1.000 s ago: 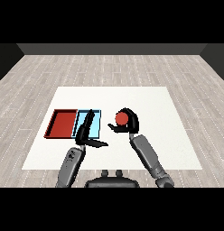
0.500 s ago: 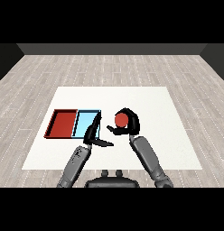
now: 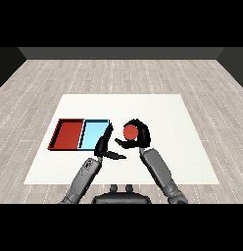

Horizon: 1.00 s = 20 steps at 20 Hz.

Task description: Pick the red can and put it in the red box

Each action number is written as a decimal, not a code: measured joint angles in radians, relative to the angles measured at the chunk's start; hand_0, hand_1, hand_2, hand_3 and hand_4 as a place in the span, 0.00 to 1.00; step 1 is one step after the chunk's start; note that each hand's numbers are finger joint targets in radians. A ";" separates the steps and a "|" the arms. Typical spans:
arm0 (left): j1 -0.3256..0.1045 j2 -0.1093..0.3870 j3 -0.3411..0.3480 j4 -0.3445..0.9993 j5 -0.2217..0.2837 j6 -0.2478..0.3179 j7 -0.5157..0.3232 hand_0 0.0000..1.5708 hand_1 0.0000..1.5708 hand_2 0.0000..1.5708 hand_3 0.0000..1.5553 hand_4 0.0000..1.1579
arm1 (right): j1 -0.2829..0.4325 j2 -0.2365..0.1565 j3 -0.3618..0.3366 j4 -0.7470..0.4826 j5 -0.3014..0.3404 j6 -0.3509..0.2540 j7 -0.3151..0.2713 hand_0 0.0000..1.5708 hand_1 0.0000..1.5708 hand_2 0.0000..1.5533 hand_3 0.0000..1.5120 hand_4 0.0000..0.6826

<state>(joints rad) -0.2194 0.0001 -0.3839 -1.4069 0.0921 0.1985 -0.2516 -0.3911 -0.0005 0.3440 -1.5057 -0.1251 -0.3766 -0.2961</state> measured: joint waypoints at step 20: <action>-0.107 0.000 -0.135 0.131 0.163 0.093 -0.055 0.00 0.00 0.00 0.00 0.00 | 0.000 0.000 0.123 -0.018 -0.110 -0.064 -0.054 0.97 0.97 0.94 0.94 0.97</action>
<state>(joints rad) -0.3265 0.0003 -0.5188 -1.2754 0.2550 0.2917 -0.3062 -0.3913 -0.0007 0.4671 -1.5242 -0.2352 -0.4402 -0.3502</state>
